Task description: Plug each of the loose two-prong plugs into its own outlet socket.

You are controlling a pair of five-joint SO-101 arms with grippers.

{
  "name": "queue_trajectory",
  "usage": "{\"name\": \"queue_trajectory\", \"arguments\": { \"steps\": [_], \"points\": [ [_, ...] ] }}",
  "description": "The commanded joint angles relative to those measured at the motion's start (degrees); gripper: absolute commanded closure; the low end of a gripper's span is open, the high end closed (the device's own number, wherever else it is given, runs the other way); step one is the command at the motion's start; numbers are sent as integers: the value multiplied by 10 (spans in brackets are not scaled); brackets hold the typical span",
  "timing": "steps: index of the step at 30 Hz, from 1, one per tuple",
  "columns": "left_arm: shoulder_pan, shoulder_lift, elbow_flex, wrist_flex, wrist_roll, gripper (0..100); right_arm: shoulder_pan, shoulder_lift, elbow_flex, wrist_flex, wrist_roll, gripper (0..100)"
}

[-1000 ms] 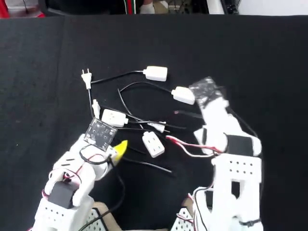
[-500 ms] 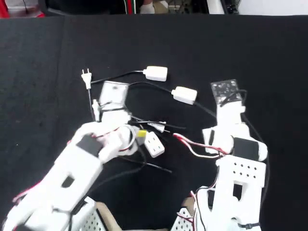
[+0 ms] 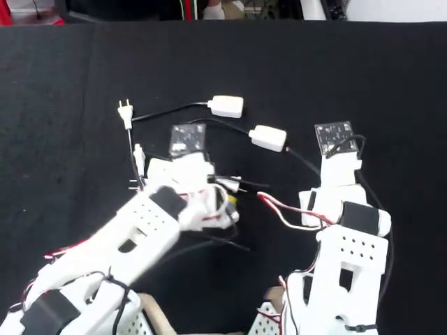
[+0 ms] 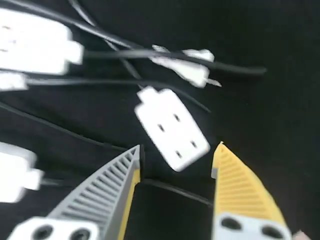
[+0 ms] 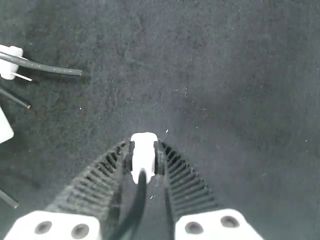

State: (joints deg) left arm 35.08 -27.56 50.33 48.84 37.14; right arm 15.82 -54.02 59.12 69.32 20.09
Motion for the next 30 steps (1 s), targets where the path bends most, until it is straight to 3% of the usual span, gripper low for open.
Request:
{"name": "queue_trajectory", "arguments": {
  "steps": [1, 4, 8, 15, 30],
  "points": [
    [51, -9, -7, -47, 53, 759, 6, -10, -3, -3, -5, 987],
    [48, 4, 8, -98, 78, 718, 6, -10, -3, -2, -5, 987],
    [40, 36, 12, -102, 84, 712, 6, -10, -2, -2, -5, 987],
    [-28, 98, -44, -18, 85, 707, 6, -12, 5, -3, -5, 987],
    [-12, 287, -163, 2, 112, 712, 5, -12, 5, -3, -4, 987]
  ]
}}
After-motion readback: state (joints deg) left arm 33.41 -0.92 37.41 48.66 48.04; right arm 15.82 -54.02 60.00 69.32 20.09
